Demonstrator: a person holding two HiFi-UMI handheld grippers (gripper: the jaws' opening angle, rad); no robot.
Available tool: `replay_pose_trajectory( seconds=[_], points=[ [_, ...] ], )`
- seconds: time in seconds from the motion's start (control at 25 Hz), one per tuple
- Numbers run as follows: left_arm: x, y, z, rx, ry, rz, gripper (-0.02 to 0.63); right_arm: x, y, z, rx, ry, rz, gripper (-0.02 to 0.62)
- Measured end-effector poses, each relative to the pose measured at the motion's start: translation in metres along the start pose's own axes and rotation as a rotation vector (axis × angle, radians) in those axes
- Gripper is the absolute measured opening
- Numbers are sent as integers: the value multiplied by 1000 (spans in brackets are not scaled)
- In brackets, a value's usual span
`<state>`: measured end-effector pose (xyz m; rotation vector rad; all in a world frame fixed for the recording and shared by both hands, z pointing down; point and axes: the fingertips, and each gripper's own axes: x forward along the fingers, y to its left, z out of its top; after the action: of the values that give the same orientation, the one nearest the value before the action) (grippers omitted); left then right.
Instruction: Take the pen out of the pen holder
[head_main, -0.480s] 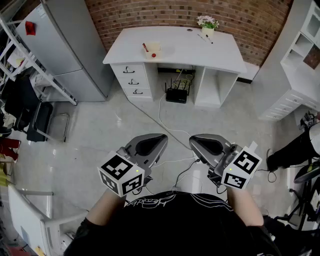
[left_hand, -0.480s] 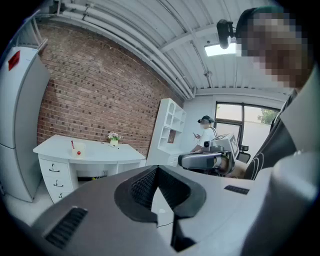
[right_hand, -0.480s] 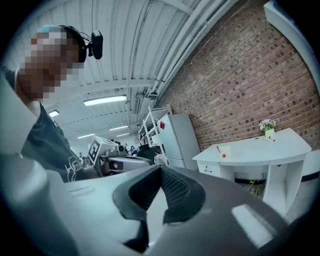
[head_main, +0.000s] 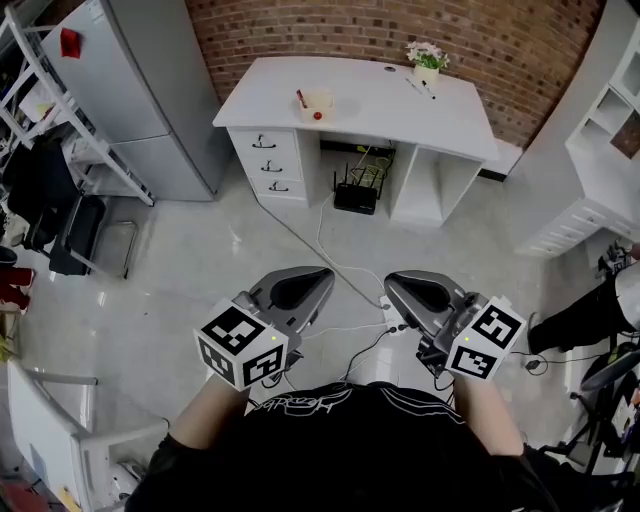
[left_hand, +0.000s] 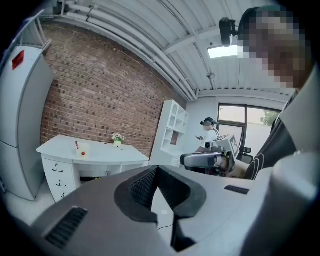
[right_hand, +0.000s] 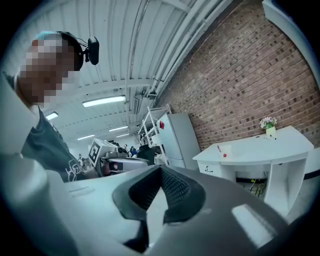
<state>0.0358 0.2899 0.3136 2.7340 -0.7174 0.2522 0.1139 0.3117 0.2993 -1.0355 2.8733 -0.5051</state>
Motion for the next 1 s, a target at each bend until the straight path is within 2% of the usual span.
replay_pose_trajectory(
  seconds=[0.24,0.48,0.68,1.0],
  points=[
    [-8,8,8,17,-3,30,3,-8,-2,4,28,-23,-11,3],
    [-24,16,31,46,-32,53,3,-3,4,23,-9,-25,-4,3],
    [-30,33,38,25,-51,83,3,13,-2,29,-37,-10,22,3],
    [-2,83,41,3,-26,119,3,61,-55,34,8,10,78,3]
  ],
)
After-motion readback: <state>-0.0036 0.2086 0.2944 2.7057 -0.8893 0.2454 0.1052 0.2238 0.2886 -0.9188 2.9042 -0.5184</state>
